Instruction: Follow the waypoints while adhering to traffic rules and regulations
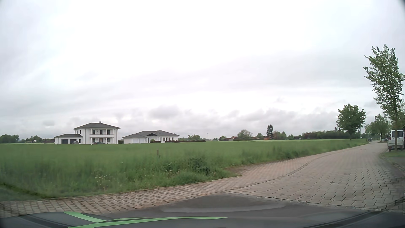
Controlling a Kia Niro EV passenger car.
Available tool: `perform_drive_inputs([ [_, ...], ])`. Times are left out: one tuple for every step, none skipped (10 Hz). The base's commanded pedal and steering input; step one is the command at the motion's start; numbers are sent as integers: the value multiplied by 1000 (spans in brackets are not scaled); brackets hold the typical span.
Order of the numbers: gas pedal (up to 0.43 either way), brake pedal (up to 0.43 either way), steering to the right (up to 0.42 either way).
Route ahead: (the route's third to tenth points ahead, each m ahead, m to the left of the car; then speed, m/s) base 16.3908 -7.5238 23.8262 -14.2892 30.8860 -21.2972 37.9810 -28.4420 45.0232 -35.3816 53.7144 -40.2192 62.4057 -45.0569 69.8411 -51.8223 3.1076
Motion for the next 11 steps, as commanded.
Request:
perform_drive_inputs([
  [87,0,439],
  [79,0,454],
  [79,0,467],
  [79,0,473],
  [79,0,471],
  [79,0,466],
  [79,0,453],
  [79,0,440],
  [79,0,431],
  [79,0,419],
  [79,0,402],
])
